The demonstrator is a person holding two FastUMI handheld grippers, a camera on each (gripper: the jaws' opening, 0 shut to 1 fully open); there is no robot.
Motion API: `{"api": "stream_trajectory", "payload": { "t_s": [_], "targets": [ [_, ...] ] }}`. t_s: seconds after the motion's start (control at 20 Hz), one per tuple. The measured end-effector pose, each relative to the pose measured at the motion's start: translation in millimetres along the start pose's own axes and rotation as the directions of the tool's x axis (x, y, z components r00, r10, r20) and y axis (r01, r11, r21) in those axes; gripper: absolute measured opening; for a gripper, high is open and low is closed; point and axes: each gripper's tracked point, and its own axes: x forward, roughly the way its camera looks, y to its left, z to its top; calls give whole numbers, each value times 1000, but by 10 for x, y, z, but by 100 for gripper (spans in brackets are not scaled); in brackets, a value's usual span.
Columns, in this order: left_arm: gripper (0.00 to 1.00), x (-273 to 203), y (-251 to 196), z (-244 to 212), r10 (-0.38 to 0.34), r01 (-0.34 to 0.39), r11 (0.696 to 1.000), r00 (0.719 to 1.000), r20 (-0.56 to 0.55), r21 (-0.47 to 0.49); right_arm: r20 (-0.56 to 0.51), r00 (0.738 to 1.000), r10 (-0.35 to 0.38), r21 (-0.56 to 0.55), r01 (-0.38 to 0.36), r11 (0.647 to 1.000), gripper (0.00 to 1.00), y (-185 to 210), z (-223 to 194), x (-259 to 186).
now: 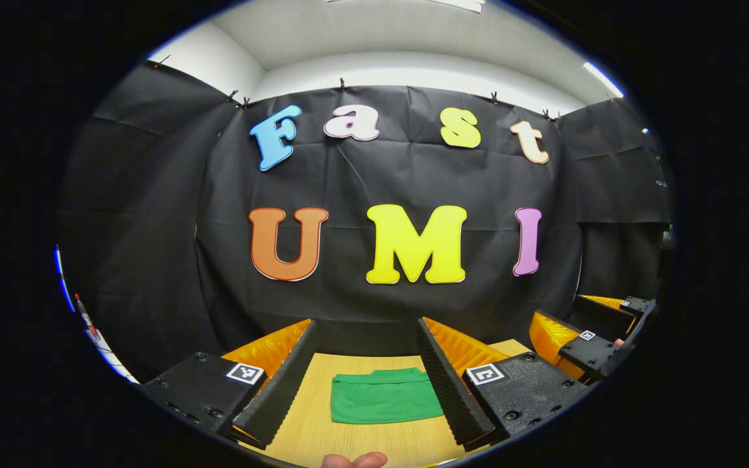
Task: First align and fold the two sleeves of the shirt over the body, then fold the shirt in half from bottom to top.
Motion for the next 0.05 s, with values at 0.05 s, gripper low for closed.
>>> {"api": "stream_trajectory", "payload": {
  "t_s": [0.05],
  "targets": [
    [97, 22, 4, -8, 0, 0, 1000, 1000, -4, -1, -4, 1000, -3, -13, 3, 1000, 93, -22, -24, 7]
  ]
}}
